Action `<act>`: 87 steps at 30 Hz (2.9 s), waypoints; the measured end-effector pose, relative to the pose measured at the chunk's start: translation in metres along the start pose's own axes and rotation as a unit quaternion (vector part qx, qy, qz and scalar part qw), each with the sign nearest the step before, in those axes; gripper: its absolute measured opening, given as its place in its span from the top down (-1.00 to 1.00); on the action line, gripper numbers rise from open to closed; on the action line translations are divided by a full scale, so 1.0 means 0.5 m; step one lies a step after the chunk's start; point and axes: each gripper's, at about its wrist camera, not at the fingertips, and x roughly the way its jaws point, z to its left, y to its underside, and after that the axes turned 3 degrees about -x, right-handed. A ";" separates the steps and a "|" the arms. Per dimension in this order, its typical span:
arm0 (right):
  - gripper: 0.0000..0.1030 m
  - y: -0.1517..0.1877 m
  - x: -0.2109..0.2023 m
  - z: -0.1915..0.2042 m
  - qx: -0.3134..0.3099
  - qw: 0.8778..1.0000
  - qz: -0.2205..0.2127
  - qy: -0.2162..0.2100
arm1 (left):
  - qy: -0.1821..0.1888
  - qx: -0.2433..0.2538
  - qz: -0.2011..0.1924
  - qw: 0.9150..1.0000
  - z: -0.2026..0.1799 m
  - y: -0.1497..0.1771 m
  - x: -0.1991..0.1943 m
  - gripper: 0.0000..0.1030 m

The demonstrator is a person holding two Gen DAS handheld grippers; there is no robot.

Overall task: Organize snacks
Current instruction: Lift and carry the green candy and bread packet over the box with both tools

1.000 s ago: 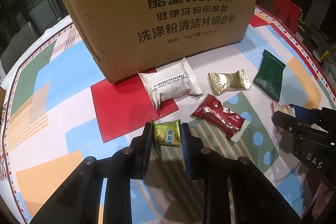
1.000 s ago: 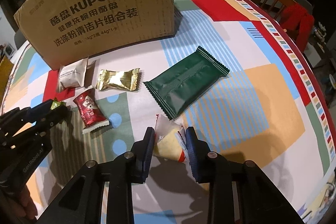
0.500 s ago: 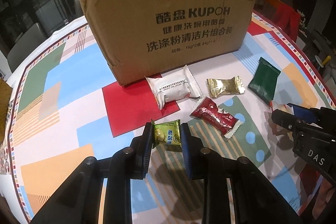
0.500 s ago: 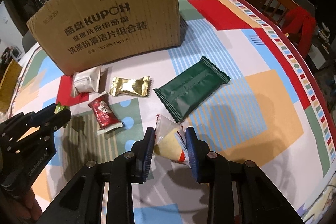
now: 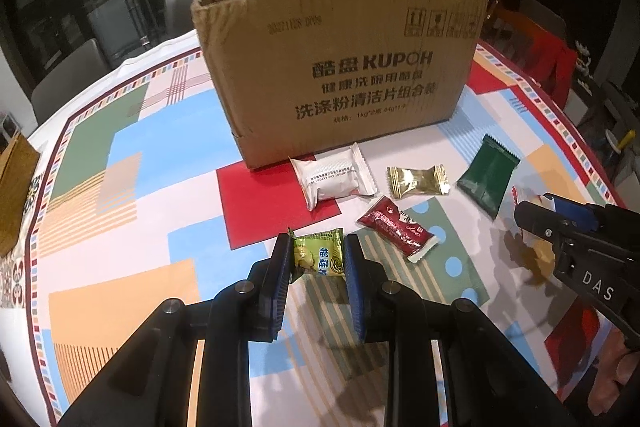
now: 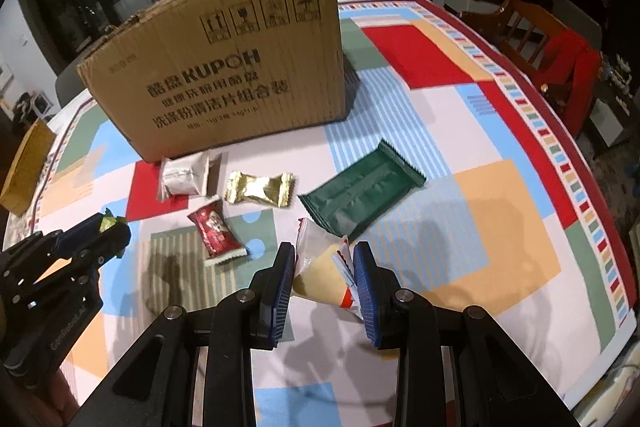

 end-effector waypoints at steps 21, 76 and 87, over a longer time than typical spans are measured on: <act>0.38 -0.064 -0.088 0.021 -0.075 0.994 -0.082 -0.002 | -0.012 -0.048 -0.044 0.998 0.004 -0.043 -0.079 0.48; 0.38 -0.335 -0.138 0.070 -0.151 0.964 -0.216 -0.036 | -0.024 -0.097 -0.153 0.983 0.059 -0.283 -0.111 0.48; 0.38 -0.364 -0.085 0.075 -0.153 0.969 -0.191 -0.038 | -0.016 -0.101 -0.136 0.985 0.067 -0.300 -0.051 0.47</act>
